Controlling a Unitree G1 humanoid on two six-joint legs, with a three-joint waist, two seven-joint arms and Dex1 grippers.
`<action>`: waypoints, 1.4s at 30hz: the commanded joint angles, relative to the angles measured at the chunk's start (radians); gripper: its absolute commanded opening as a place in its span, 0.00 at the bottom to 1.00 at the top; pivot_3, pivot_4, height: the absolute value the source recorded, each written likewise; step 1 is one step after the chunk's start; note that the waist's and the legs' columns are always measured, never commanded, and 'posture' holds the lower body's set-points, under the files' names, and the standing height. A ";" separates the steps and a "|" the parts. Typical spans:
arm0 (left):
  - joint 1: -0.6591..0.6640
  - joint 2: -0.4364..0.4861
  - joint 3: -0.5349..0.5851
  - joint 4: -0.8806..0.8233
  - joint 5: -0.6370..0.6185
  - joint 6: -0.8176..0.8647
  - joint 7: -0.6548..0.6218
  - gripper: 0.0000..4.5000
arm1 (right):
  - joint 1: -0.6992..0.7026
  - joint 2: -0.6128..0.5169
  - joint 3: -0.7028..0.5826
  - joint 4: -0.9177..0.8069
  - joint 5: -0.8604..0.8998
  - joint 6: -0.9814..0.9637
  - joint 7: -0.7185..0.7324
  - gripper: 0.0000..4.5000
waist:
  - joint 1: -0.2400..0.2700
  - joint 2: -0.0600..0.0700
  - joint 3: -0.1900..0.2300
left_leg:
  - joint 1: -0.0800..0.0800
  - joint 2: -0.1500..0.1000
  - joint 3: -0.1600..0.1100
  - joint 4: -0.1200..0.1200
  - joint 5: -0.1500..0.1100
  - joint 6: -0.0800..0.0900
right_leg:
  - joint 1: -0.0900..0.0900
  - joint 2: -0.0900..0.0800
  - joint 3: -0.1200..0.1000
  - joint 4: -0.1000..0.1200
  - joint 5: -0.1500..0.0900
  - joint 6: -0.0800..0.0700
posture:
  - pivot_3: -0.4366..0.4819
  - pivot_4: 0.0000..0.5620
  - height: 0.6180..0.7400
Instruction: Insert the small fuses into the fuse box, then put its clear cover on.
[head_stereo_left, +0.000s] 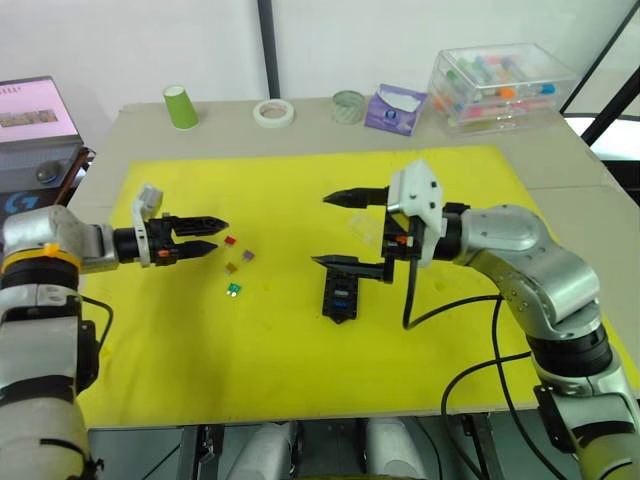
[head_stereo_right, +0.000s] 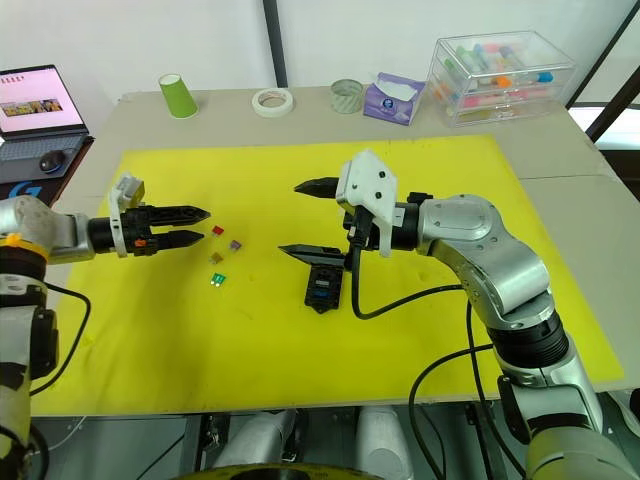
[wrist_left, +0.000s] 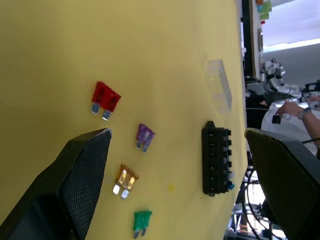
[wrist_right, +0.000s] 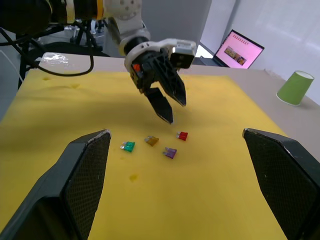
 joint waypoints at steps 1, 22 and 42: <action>-0.049 -0.009 0.011 0.063 0.038 -0.053 -0.023 1.00 | -0.012 0.008 -0.026 -0.051 0.028 0.011 -0.008 0.99 | 0.002 0.000 0.000 | 0.000 0.000 0.000 0.000 0.000 0.000 | 0.000 0.000 0.000 0.000 0.000 0.000 | 0.48 0.27 1.00; -0.098 -0.117 0.086 0.207 0.138 -0.183 0.011 1.00 | -0.041 -0.002 -0.019 -0.071 0.047 0.071 -0.004 0.99 | 0.016 -0.001 0.000 | 0.000 -0.001 0.000 0.002 0.000 0.000 | 0.002 -0.001 0.000 0.000 0.000 0.000 | 0.48 0.27 1.00; -0.095 -0.154 0.075 0.197 0.200 -0.205 -0.061 0.96 | 0.012 -0.009 -0.018 -0.078 0.028 0.052 -0.007 1.00 | 0.032 -0.001 0.000 | -0.003 -0.001 0.000 0.009 0.000 0.000 | 0.003 -0.001 -0.001 0.001 0.000 0.000 | 0.48 0.27 1.00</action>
